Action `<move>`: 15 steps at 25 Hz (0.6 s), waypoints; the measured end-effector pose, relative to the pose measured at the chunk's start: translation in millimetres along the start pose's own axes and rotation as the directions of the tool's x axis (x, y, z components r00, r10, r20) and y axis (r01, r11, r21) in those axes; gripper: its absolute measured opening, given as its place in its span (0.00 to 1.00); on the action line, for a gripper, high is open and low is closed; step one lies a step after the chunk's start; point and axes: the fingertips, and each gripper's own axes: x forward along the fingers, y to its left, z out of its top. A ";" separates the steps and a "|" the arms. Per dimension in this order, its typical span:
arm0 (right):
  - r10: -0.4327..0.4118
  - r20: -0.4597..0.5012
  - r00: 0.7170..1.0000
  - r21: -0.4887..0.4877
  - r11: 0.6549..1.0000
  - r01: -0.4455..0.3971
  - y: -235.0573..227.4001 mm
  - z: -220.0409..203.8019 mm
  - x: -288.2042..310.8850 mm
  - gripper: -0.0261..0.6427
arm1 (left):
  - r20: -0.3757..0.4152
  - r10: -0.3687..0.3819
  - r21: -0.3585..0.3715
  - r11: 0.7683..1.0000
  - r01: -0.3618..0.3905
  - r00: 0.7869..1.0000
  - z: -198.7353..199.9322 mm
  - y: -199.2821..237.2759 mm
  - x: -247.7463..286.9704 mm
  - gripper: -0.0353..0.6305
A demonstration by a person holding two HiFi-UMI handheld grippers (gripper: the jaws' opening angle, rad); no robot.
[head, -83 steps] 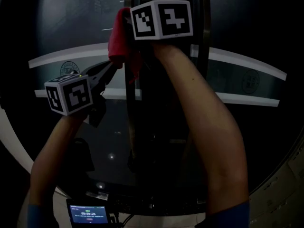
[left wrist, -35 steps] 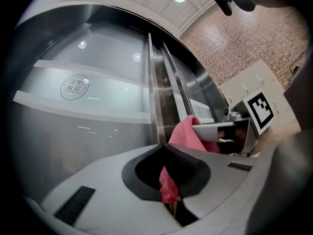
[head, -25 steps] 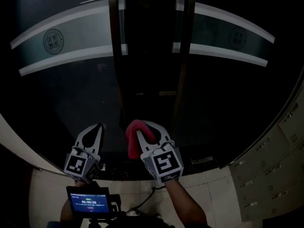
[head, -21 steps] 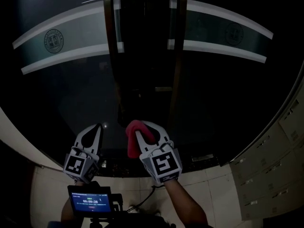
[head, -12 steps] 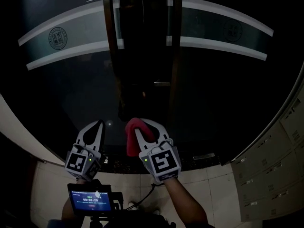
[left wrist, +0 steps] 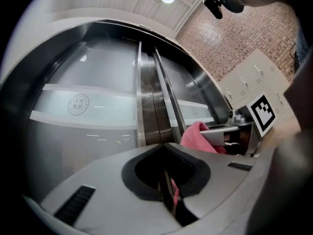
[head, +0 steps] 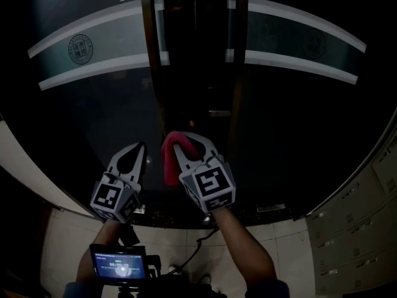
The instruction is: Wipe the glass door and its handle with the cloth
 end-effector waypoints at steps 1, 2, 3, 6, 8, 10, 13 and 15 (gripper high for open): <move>-0.003 -0.001 1.000 -0.014 1.000 0.003 -6.3 3.2 13.8 0.09 | 0.005 -0.013 0.010 1.000 0.013 1.000 3.5 2.1 9.3 0.07; -0.007 -0.002 1.000 -0.025 1.000 0.007 -11.5 4.9 28.1 0.09 | 0.007 -0.027 0.023 0.999 0.027 1.000 6.2 4.7 18.1 0.07; -0.012 -0.004 1.000 -0.034 0.999 0.011 -16.5 5.0 42.3 0.09 | 0.008 -0.041 0.035 0.999 0.041 0.999 7.7 7.9 26.8 0.07; -0.046 -0.026 0.999 -0.063 0.997 0.044 -35.4 -2.0 79.4 0.09 | 0.019 -0.088 0.057 0.995 0.087 0.996 7.3 17.5 53.0 0.07; -0.083 -0.044 0.996 -0.080 0.994 0.079 -48.7 -9.5 97.6 0.09 | 0.028 -0.130 0.078 0.989 0.127 0.991 2.8 22.3 67.0 0.07; -0.130 -0.056 0.990 -0.072 0.989 0.126 -60.2 -21.2 110.2 0.09 | 0.022 -0.171 0.088 0.982 0.169 0.985 -6.8 29.3 75.9 0.07; -0.208 -0.056 0.977 -0.048 0.978 0.205 -66.9 -45.4 115.5 0.09 | 0.012 -0.209 0.057 0.976 0.208 0.978 -25.6 48.6 82.0 0.07; -0.243 -0.025 0.970 -0.018 0.970 0.243 -59.4 -55.6 110.8 0.09 | 0.007 -0.218 0.023 0.976 0.218 0.976 -41.6 63.6 83.8 0.07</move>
